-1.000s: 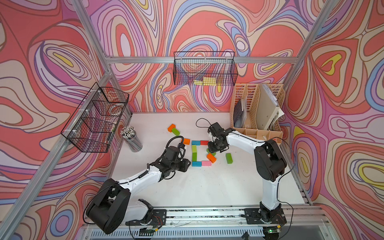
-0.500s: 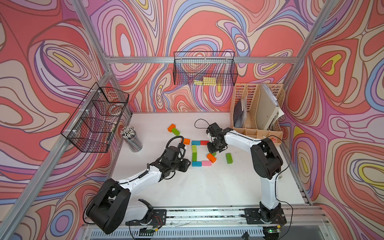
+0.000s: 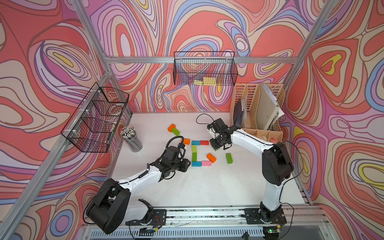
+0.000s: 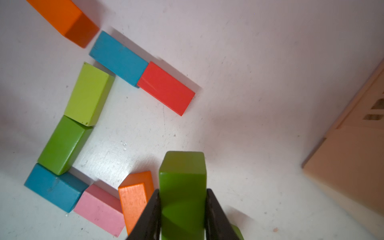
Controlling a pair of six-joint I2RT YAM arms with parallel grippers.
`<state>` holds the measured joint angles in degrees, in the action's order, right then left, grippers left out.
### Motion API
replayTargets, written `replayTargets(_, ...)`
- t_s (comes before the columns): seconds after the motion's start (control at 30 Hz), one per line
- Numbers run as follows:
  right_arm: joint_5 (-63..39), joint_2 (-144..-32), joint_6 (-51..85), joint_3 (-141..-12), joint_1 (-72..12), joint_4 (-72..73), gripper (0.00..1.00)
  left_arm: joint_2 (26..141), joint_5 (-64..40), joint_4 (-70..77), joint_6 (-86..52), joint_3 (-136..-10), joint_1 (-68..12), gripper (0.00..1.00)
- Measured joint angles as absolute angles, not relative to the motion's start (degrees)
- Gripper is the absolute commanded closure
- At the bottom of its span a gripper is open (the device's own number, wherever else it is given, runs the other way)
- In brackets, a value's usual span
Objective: Assemble the letter c with building blocks
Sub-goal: Pick up the building block from the center of the board, then place the building block at the center of the board.
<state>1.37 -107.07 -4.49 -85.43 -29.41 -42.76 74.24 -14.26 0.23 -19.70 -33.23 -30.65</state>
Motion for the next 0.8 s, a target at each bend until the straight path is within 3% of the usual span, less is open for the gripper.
replayTargets(0.17, 1.98, -102.3, -13.13, -82.78, -28.08, -43.38, 0.7, 73.97, -14.24, 0.25, -19.73, -33.15, -30.63, 0.6)
replayTargets(0.33, 2.63, -96.55, -24.45, -75.22, -26.04, -42.63, 0.81, 73.25, -13.82, 0.49, -19.73, -32.45, -30.63, 0.6)
replayTargets(0.5, 3.29, -91.26, -33.1, -71.05, -22.98, -42.24, 0.82, 73.25, -13.52, 0.71, -19.7, -32.36, -30.63, 0.6)
replayTargets(0.8, 5.54, -92.38, -44.12, -73.08, -17.12, -43.64, 0.86, 73.08, -13.52, 0.75, -19.29, -32.36, -30.63, 0.6)
